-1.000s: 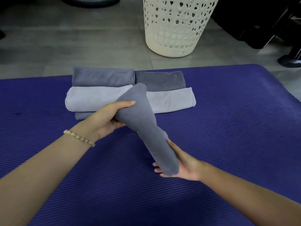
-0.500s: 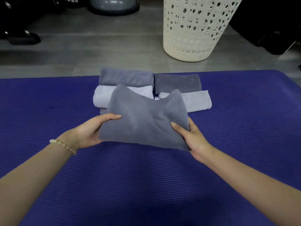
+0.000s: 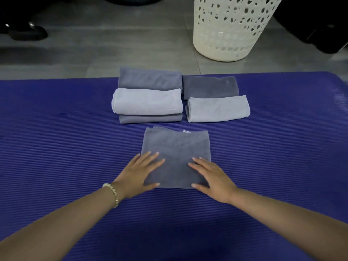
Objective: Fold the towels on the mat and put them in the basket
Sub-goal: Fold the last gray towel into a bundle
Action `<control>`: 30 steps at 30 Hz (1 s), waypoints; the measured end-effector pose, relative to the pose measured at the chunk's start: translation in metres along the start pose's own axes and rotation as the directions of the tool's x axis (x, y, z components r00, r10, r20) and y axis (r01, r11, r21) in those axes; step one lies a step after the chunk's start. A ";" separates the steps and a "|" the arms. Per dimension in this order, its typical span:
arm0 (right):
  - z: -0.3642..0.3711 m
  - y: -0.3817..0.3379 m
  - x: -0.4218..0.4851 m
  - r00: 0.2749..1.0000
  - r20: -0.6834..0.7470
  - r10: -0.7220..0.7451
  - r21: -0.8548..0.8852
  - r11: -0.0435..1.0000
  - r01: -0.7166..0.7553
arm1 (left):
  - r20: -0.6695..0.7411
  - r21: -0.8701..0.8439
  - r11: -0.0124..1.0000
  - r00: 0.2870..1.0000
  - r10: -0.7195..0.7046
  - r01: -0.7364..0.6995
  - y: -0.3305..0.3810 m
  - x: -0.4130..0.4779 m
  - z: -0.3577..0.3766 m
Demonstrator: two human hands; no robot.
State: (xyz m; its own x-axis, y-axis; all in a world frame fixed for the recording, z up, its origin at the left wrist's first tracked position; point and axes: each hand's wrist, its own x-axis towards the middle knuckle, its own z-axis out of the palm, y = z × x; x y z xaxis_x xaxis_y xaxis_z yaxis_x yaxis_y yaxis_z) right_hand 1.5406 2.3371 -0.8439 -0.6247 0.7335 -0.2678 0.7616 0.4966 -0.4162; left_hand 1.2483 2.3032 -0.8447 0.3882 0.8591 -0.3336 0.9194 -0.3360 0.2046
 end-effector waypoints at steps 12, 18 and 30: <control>0.012 0.020 0.025 0.990 0.134 -0.033 -0.226 0.972 0.063 | 0.063 0.159 0.984 0.994 -0.093 0.082 0.020 0.028 0.017; -0.023 0.011 0.030 0.968 0.252 0.013 0.003 1.000 -0.014 | 0.259 -0.210 0.965 0.960 -0.102 0.159 0.019 0.034 -0.030; -0.069 0.033 0.035 0.769 0.594 0.234 0.593 0.518 -0.616 | 0.472 -0.756 0.378 0.845 -0.252 0.535 -0.014 0.026 -0.049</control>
State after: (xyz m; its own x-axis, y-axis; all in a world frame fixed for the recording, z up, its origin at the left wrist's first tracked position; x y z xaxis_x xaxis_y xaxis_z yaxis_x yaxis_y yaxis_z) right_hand 1.5556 2.4113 -0.8075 -0.4045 0.4051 -0.8199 0.6772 -0.4698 -0.5662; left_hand 1.2421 2.3495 -0.8115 0.1268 0.6283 -0.7676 0.5069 0.6241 0.5946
